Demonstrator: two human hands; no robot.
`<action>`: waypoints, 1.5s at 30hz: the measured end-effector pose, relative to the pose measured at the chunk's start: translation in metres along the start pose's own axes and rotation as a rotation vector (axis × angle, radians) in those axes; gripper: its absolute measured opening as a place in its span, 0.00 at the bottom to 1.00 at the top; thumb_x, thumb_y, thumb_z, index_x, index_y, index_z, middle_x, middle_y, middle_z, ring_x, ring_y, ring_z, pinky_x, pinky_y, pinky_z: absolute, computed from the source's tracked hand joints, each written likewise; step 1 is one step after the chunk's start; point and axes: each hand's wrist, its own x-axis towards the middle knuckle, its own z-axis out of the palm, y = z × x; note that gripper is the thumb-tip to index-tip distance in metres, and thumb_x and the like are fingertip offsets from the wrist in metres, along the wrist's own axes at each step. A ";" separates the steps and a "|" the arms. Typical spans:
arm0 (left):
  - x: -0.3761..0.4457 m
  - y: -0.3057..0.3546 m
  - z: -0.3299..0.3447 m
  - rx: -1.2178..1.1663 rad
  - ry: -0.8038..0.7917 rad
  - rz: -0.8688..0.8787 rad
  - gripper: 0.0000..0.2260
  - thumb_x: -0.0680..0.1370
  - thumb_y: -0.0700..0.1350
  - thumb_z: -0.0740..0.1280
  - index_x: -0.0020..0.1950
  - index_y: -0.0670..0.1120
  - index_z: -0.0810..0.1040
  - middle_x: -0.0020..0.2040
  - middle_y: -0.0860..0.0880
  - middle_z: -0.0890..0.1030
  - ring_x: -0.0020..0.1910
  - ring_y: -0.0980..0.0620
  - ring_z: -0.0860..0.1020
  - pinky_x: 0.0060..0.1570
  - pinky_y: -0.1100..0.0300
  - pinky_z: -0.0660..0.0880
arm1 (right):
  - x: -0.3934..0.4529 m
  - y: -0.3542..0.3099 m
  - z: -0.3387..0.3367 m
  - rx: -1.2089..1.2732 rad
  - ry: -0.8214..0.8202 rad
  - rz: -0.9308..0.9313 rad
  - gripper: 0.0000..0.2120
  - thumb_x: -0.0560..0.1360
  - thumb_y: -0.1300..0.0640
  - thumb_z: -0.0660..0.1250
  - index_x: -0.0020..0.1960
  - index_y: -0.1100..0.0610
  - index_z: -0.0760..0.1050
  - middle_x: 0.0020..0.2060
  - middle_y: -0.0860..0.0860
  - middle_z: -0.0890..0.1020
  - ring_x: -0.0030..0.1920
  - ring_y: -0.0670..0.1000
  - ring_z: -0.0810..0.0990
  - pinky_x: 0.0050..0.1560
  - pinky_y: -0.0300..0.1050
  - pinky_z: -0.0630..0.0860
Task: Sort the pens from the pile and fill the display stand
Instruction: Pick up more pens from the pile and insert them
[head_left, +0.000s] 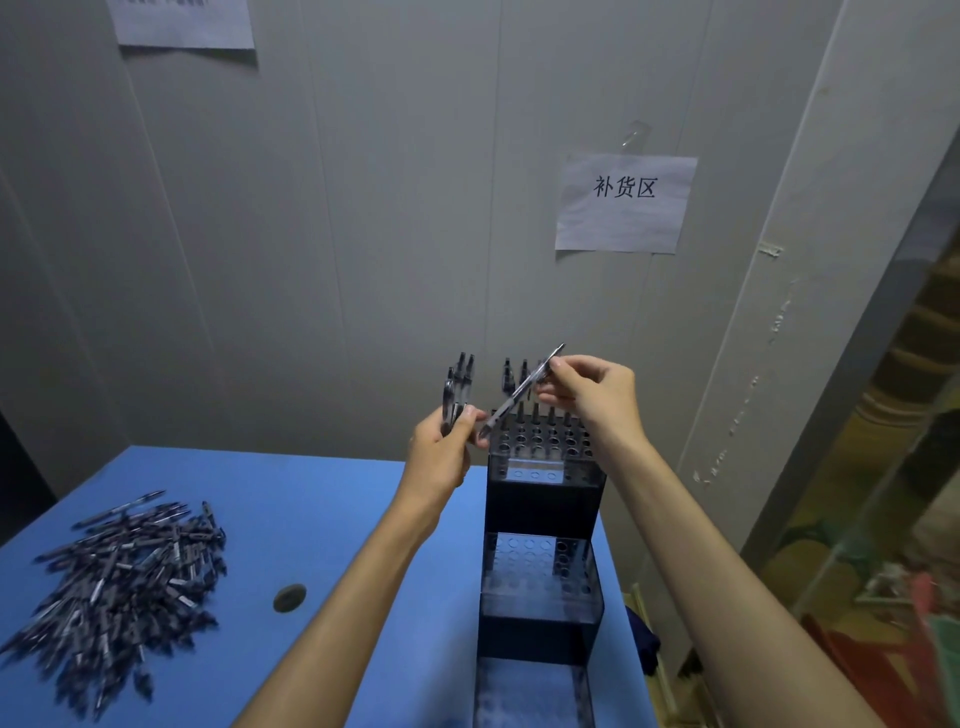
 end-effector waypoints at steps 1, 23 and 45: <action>0.000 0.000 -0.002 -0.001 -0.001 -0.006 0.11 0.85 0.48 0.61 0.54 0.46 0.81 0.33 0.51 0.76 0.27 0.57 0.65 0.25 0.64 0.62 | 0.002 -0.001 -0.002 -0.012 0.025 -0.026 0.06 0.79 0.62 0.68 0.49 0.64 0.83 0.39 0.59 0.86 0.41 0.57 0.86 0.46 0.46 0.84; 0.007 -0.004 -0.006 -0.030 0.053 0.062 0.10 0.86 0.49 0.58 0.57 0.46 0.76 0.35 0.51 0.73 0.27 0.57 0.63 0.25 0.64 0.60 | 0.003 0.024 0.006 -0.716 -0.003 -0.429 0.08 0.77 0.58 0.72 0.55 0.58 0.84 0.42 0.49 0.87 0.42 0.42 0.84 0.53 0.43 0.82; 0.003 0.006 0.025 0.013 0.047 0.139 0.05 0.76 0.48 0.76 0.50 0.52 0.83 0.42 0.54 0.85 0.41 0.58 0.82 0.41 0.63 0.77 | -0.011 -0.004 -0.005 -0.425 -0.071 -0.258 0.11 0.76 0.46 0.72 0.47 0.54 0.85 0.36 0.47 0.86 0.38 0.47 0.86 0.45 0.47 0.84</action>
